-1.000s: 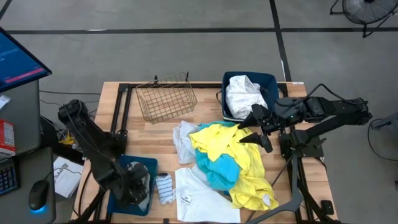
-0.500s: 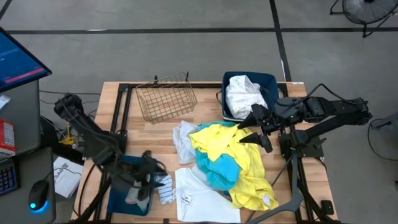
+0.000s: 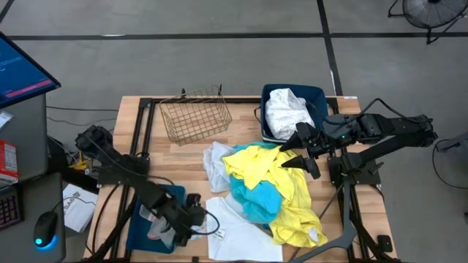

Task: Pick & Place Cloths
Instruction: Put the white striped sock into the blue bin

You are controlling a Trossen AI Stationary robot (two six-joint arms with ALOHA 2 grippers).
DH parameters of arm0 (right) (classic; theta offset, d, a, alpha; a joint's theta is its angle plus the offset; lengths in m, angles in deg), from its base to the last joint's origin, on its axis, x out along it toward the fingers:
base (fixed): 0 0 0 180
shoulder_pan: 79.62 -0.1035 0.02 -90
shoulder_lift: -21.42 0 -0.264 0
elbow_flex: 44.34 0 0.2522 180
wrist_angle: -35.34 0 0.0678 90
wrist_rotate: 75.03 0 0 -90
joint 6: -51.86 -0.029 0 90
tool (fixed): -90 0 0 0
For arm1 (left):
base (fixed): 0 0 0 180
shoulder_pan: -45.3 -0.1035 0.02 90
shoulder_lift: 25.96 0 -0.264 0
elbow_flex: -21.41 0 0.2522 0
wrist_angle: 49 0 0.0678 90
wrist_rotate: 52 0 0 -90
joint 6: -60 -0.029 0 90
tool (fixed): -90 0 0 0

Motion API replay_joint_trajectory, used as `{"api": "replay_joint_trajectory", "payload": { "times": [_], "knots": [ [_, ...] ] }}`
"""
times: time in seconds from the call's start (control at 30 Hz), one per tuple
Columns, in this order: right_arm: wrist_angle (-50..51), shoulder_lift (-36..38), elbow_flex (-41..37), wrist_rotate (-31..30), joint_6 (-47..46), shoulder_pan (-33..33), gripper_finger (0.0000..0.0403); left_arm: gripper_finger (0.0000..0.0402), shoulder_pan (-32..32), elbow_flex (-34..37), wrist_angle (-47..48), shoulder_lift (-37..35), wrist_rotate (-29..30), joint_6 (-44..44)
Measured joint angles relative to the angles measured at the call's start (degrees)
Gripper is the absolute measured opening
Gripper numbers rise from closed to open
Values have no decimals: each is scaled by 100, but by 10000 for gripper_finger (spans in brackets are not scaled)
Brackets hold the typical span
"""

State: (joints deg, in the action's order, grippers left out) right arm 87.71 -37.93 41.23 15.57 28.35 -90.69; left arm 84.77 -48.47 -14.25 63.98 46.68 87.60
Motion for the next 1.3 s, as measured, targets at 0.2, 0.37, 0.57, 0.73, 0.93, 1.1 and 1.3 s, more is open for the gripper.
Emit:
{"api": "replay_joint_trajectory", "payload": {
  "times": [0.2,0.37,0.57,0.73,0.93,1.1,1.3],
  "knots": [
    [-2,2,0,-2,-11,0,291,262,60,0,-45,171,-181,-45],
    [-2,2,2,-58,-11,-2,291,262,119,-2,-150,293,-6,-37],
    [20,2,2,-61,-11,-7,291,262,129,-2,-241,540,-58,60],
    [119,2,2,-63,-7,-4,291,262,129,-2,-270,798,-148,88],
    [162,2,2,-63,-4,-4,291,262,129,-2,-295,1136,-465,91],
    [266,2,0,-63,4,-4,291,243,90,-4,-295,1307,-595,121],
    [297,2,1,-63,2,-4,291,118,-65,-28,-310,1436,-678,284]
  ]
}}
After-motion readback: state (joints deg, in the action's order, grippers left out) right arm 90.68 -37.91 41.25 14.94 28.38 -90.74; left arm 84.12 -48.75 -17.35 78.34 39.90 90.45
